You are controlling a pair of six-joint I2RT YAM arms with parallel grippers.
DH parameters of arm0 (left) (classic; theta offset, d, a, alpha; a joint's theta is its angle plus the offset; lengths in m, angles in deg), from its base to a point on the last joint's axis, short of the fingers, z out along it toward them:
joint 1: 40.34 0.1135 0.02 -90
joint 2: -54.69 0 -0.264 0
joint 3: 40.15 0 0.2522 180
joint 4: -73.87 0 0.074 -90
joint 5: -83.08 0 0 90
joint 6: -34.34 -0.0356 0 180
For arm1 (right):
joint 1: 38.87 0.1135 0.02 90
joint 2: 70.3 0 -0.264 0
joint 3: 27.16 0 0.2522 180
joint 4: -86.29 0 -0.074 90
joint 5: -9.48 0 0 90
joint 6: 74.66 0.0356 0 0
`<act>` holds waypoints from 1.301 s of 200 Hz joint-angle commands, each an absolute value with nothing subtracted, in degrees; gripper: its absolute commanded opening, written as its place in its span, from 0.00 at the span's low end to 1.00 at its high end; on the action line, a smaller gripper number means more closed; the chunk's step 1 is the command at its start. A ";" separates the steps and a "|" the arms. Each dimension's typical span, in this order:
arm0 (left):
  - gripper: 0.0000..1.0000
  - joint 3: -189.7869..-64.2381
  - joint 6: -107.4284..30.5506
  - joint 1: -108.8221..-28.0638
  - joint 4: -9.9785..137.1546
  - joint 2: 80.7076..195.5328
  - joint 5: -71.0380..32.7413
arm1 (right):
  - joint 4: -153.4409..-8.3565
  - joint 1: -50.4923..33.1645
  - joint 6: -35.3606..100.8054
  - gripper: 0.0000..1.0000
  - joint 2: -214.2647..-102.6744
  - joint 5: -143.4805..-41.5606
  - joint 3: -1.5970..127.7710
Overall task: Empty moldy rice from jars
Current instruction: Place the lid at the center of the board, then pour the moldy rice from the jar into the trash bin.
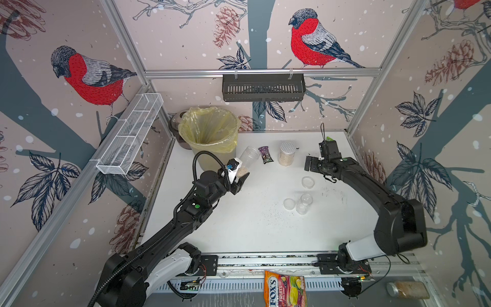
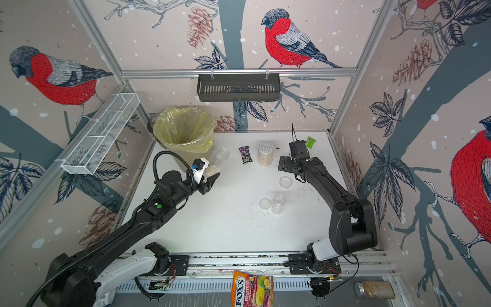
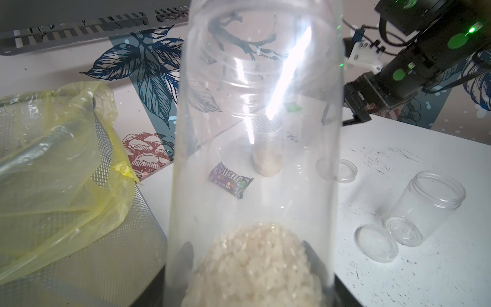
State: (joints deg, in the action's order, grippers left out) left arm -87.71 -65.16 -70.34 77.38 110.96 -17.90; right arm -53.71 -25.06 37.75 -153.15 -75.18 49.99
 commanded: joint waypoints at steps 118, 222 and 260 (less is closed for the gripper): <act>0.00 -87.32 -63.25 -70.23 80.27 108.70 -22.21 | -83.23 3.42 49.59 1.00 -138.21 -99.93 47.15; 0.00 -87.25 -62.05 -70.26 80.92 109.36 -23.13 | -85.05 6.39 50.81 0.97 -150.11 -99.64 54.35; 0.00 -86.96 -62.08 -70.27 81.51 109.53 -23.00 | -87.34 7.27 52.12 0.96 -153.26 -100.41 55.96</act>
State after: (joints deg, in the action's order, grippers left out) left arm -87.14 -61.94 -70.34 77.86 109.54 -22.01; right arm -83.94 6.72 51.30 -151.71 -99.79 54.32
